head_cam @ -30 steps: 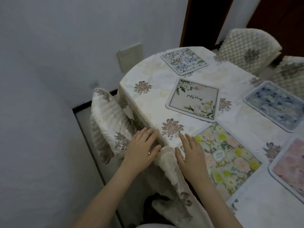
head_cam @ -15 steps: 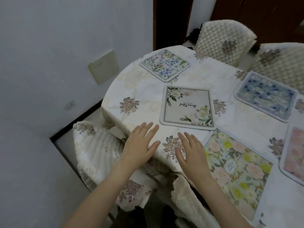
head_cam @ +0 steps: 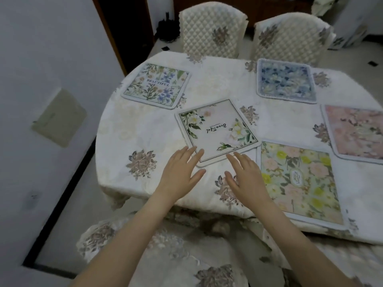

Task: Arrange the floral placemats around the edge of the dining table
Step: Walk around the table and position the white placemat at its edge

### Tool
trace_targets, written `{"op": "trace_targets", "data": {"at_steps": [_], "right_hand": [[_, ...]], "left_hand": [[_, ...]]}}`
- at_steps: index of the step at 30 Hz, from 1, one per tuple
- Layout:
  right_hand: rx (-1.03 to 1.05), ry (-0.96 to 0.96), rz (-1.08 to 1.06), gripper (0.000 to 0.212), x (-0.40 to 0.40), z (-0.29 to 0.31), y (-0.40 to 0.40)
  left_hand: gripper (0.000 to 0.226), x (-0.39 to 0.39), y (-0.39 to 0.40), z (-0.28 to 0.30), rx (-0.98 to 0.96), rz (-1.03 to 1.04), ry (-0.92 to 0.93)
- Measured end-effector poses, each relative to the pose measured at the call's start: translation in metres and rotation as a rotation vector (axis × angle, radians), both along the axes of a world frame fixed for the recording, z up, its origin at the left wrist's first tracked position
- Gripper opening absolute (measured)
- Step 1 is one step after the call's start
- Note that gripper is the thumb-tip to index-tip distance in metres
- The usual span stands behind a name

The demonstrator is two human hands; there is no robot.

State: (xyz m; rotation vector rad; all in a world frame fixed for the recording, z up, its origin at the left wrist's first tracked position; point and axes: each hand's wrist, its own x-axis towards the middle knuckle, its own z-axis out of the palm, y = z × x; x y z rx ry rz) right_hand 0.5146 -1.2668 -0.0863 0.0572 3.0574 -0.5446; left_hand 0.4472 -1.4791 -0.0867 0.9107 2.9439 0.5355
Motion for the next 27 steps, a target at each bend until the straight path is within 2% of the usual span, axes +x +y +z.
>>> {"op": "trace_targets", "data": {"at_steps": [8, 15, 27], "right_hand": [[0.109, -0.143, 0.098, 0.057, -0.065, -0.052, 0.044], [0.191, -0.269, 0.290, 0.059, -0.122, -0.109, 0.079], [0.385, -0.175, 0.602, 0.061, -0.148, -0.126, 0.106]], "left_hand": [[0.065, -0.058, 0.039, -0.055, 0.015, 0.012, -0.048], [0.073, -0.083, 0.070, -0.118, -0.144, 0.016, -0.211], [0.053, -0.092, 0.074, -0.132, -0.429, -0.146, -0.120]]}}
